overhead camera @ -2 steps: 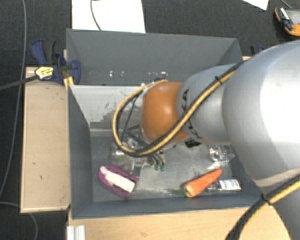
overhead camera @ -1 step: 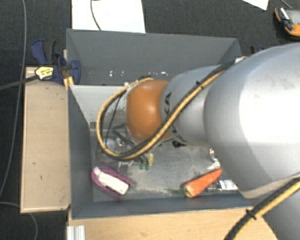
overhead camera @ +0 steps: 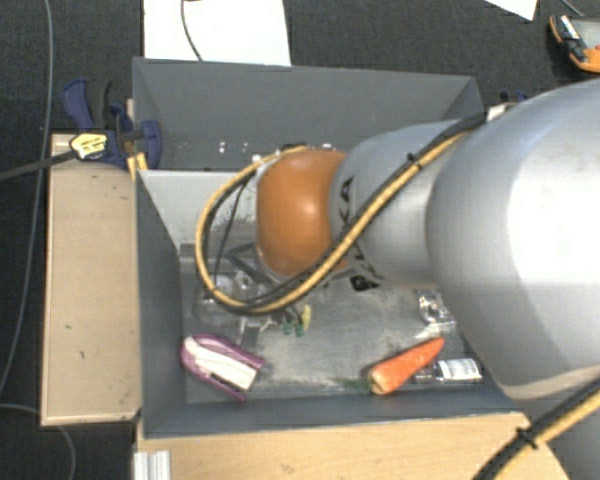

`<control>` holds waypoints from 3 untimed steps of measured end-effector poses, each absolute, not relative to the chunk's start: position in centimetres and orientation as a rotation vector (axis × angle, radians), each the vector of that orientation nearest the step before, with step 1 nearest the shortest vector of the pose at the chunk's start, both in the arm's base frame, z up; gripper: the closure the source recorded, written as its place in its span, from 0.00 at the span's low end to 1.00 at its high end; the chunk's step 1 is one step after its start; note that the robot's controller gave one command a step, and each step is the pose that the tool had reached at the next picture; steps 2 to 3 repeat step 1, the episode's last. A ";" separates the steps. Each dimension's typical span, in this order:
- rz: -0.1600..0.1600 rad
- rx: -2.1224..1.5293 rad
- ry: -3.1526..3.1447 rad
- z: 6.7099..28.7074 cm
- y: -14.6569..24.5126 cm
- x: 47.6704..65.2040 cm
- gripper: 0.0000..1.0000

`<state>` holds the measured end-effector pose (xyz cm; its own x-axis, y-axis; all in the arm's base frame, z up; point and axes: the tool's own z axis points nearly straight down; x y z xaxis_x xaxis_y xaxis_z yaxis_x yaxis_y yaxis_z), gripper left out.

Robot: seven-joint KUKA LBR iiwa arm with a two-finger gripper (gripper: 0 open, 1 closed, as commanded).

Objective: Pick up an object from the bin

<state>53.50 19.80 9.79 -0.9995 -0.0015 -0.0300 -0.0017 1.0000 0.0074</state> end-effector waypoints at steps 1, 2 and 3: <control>0.015 -0.005 3.099 12.5 20.0 53.8 1.00; 0.015 -0.005 3.099 12.5 20.0 53.8 1.00; 0.015 -0.005 3.099 12.5 20.0 53.8 1.00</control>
Offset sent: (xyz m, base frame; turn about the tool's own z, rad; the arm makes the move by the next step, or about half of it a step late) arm 0.0030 0.0011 0.0805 -0.0006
